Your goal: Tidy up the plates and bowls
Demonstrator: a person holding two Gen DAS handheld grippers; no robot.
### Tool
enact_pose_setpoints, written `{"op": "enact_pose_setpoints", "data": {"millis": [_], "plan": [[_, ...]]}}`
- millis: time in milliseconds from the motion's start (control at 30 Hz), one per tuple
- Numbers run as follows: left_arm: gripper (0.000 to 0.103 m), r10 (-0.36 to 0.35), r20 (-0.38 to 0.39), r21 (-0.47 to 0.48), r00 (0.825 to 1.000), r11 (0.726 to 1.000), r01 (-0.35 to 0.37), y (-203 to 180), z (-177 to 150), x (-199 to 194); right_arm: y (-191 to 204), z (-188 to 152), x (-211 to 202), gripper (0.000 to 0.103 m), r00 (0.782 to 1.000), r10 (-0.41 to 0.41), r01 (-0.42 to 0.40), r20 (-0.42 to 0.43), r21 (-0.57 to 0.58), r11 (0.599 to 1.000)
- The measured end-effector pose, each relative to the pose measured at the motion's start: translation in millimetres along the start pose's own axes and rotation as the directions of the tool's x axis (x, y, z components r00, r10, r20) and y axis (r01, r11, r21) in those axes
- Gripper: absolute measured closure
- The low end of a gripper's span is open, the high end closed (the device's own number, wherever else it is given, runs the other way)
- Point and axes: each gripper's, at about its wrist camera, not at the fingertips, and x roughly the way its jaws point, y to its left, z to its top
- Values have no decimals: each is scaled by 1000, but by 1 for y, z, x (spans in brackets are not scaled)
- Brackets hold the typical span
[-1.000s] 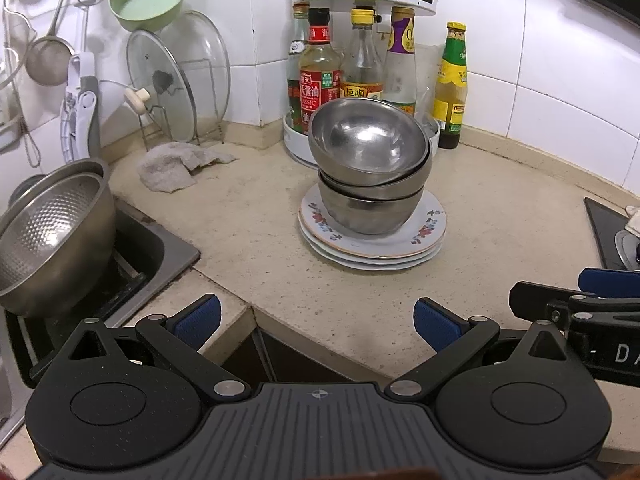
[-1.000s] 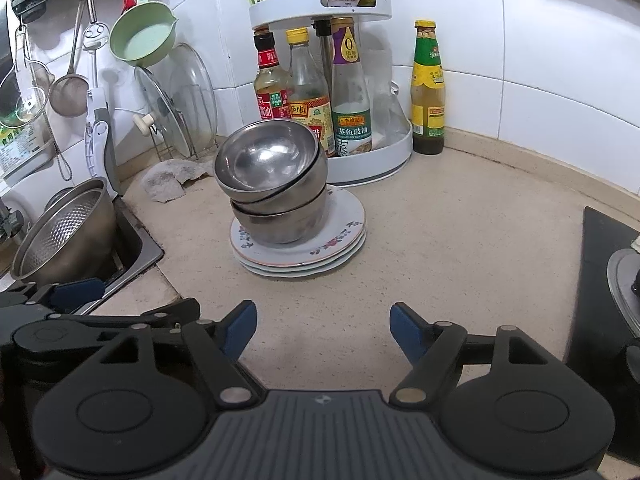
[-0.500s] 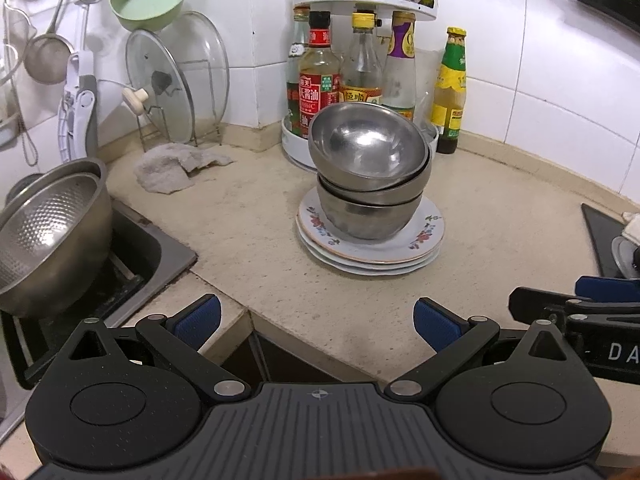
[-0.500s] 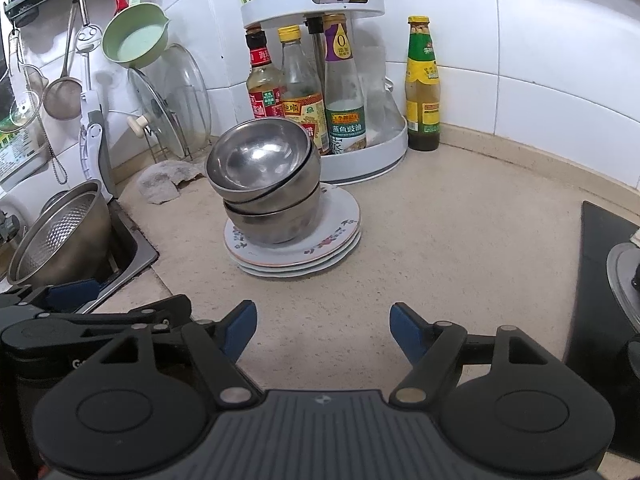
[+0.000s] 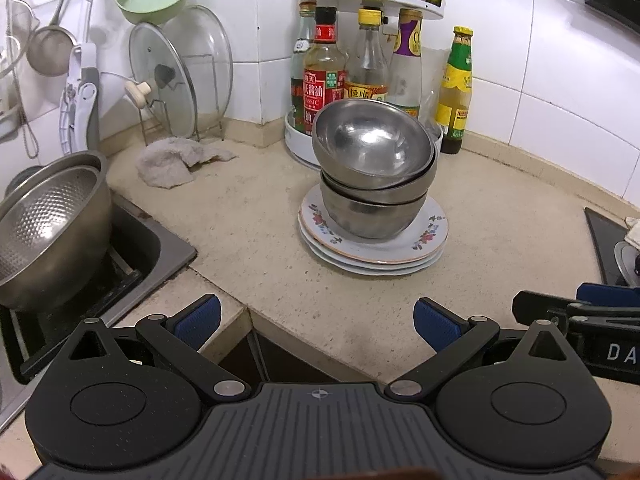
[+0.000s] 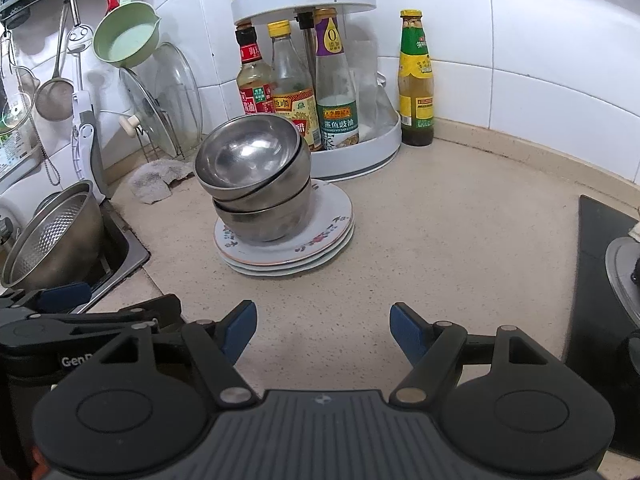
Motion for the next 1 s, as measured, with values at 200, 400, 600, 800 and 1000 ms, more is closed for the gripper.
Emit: {"op": "enact_pose_setpoints", "data": {"millis": [200, 400, 600, 800, 1000], "plan": [[0, -4, 13, -4, 1000, 1000, 5, 1, 2, -1, 0, 1, 2, 33, 1000, 7, -7, 1, 3, 1000], [0, -7, 7, -1, 1000, 1000, 7, 0, 3, 1, 2, 2, 2, 33, 1000, 16, -16, 3, -2, 1000], [0, -3, 7, 4, 1000, 1000, 3, -1, 4, 3, 1, 3, 3, 33, 1000, 13, -13, -1, 1, 1000], [0, 2, 7, 7, 1000, 1000, -2, -2, 5, 4, 1, 3, 4, 33, 1000, 12, -12, 0, 1, 1000], [0, 8, 24, 16, 1000, 1000, -9, -1, 6, 2, 2, 4, 4, 33, 1000, 12, -12, 4, 5, 1000]]}}
